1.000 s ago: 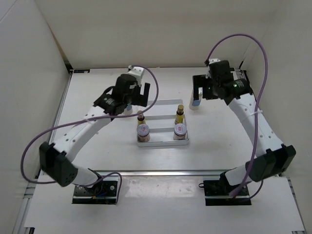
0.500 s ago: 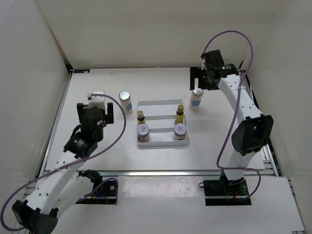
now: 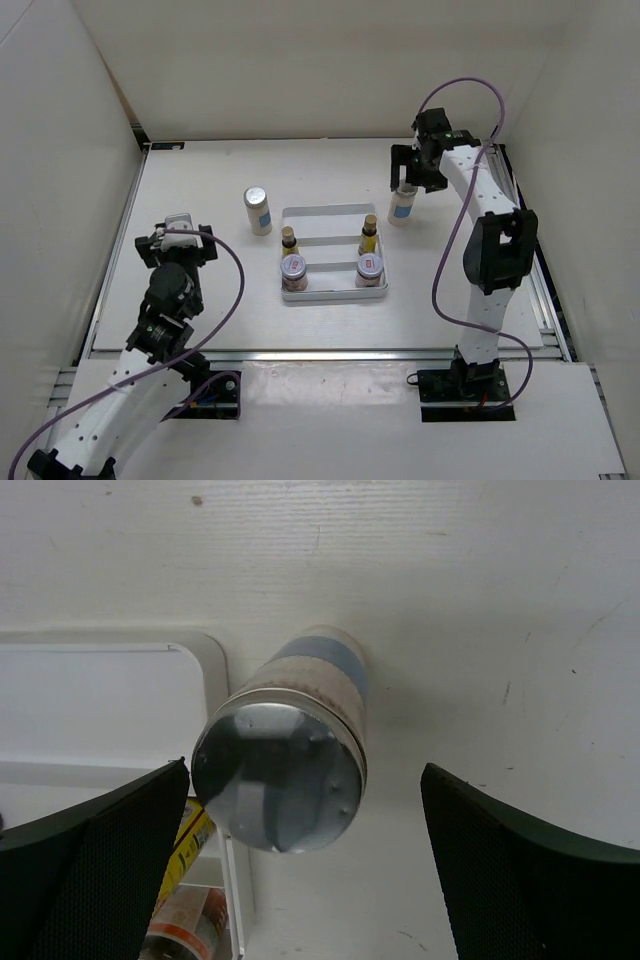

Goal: Organize the condiment bottles

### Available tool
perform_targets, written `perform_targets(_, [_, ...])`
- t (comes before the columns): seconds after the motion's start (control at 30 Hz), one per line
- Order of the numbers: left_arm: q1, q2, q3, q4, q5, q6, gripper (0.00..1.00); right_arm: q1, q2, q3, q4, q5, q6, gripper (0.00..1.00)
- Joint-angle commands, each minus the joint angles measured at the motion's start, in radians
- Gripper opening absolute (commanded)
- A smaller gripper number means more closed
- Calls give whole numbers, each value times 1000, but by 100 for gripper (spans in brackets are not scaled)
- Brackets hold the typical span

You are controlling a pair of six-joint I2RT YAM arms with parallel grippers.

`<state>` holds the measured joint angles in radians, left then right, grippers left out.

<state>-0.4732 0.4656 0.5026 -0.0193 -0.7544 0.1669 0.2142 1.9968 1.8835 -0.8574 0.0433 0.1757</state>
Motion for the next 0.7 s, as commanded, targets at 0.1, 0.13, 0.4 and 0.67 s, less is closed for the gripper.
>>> perform_targets(0.1, [2,88,57,-1,-49,-33,100,13,45,49,21,-31,11,100])
perform_targets(0.13, [2,88,45,13,-39,-17,100,13,45,49,21,-31,11,100])
perform_targets(0.4, [2,-8,-32,78,38,23,100,13,45,68,44,-2,11,54])
perform_targets(0.67, [2,22,-32,78,47,14,100,48,-79,126,44,76,-13,16])
